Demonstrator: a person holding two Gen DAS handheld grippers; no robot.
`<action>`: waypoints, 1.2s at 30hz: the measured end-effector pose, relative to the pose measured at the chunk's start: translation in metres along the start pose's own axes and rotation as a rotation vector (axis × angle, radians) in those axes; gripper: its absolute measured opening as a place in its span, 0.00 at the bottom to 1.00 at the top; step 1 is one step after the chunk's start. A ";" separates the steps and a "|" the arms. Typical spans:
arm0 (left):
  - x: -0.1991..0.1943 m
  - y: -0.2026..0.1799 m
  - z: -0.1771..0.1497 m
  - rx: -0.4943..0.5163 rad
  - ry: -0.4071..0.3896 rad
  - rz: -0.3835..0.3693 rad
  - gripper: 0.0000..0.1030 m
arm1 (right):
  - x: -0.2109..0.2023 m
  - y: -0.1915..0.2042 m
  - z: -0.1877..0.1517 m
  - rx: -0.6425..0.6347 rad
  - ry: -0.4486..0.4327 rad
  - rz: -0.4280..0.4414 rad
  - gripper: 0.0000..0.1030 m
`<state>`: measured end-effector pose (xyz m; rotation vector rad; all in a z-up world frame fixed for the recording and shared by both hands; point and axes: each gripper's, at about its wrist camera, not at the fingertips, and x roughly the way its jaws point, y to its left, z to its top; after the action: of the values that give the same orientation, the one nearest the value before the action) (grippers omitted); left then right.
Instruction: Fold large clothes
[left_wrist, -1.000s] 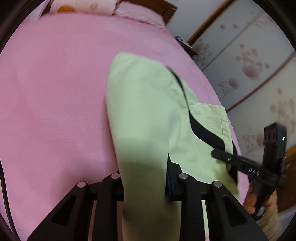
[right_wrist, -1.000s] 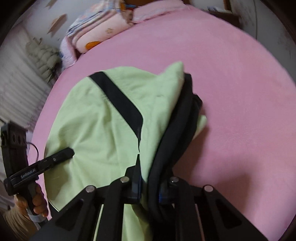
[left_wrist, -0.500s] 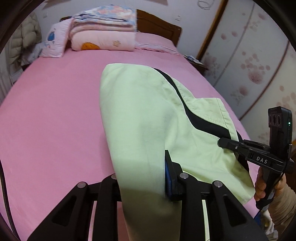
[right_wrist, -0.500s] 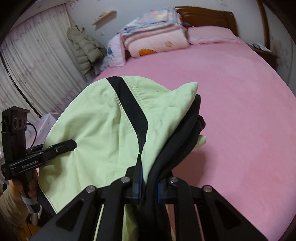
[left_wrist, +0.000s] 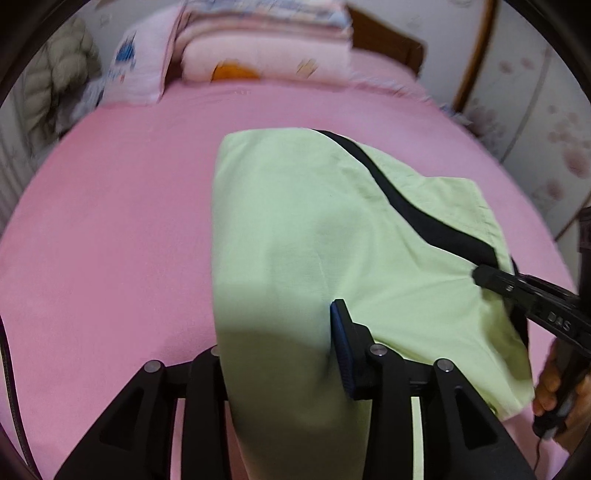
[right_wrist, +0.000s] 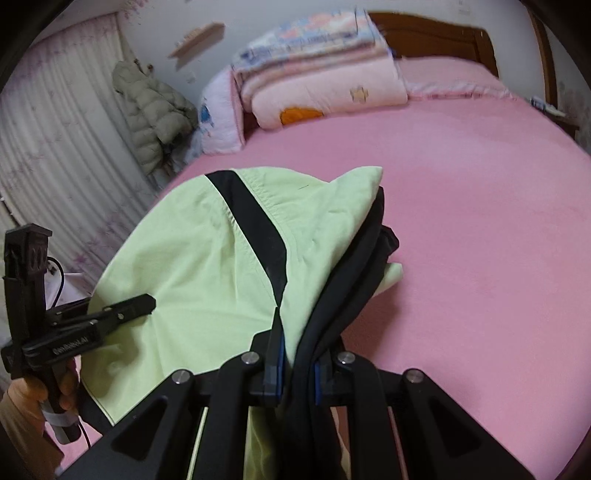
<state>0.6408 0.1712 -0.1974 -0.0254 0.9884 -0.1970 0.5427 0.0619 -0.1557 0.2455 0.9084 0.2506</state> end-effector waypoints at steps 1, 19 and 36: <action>0.020 0.003 -0.005 0.000 0.029 0.026 0.42 | 0.016 -0.002 -0.006 -0.008 0.029 -0.030 0.11; -0.137 -0.077 -0.072 0.064 -0.244 0.434 0.96 | -0.153 0.008 -0.055 -0.054 -0.046 -0.072 0.48; -0.386 -0.239 -0.185 0.010 -0.262 0.280 0.97 | -0.424 0.056 -0.132 -0.113 -0.115 -0.046 0.49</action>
<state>0.2443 0.0171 0.0467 0.0940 0.7202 0.0581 0.1805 -0.0058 0.0993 0.1332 0.7827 0.2417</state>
